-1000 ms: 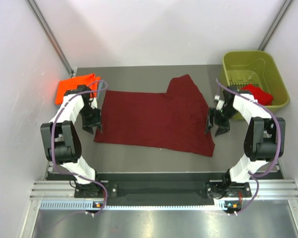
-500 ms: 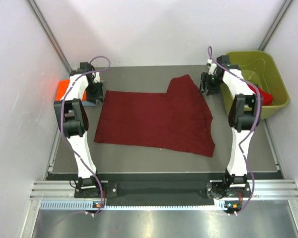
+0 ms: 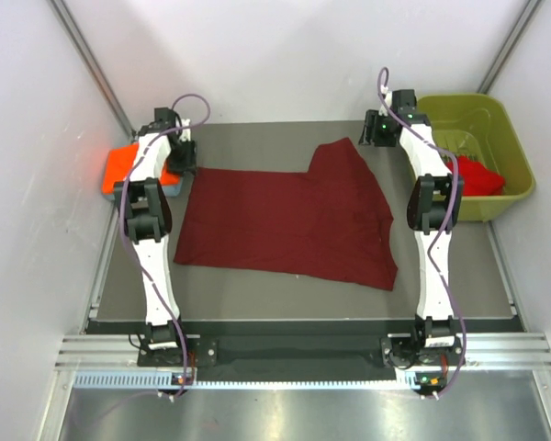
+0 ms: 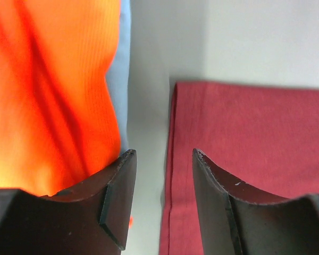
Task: Fold and stack the t-shirts
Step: Fold the tshirt
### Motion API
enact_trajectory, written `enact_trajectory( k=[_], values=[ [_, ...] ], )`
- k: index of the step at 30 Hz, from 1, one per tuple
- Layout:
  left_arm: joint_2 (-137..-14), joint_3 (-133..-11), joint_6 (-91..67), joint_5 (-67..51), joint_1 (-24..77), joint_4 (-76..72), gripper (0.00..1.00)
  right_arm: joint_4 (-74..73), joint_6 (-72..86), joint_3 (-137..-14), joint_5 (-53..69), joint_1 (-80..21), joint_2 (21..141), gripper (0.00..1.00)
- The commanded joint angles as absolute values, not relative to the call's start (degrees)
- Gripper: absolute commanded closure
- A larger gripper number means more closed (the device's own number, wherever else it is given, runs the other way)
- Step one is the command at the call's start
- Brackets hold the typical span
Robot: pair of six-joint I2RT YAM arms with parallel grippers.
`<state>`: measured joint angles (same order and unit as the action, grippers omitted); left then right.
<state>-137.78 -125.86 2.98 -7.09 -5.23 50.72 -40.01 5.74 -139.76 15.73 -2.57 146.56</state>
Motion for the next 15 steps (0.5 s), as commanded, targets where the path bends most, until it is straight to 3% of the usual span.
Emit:
enact_trajectory(
  k=[1, 15],
  values=[
    [-141.2, -130.8, 3.8, -7.3, -4.6, 47.7, 0.48, -34.1, 9.2, -144.2, 14.2, -3.3, 149.3, 0.43],
    [-148.3, -136.9, 2.7, -3.7, -1.6, 46.0, 0.49, -22.9, 17.8, -147.9, 16.8, -6.9, 156.4, 0.47]
  ],
)
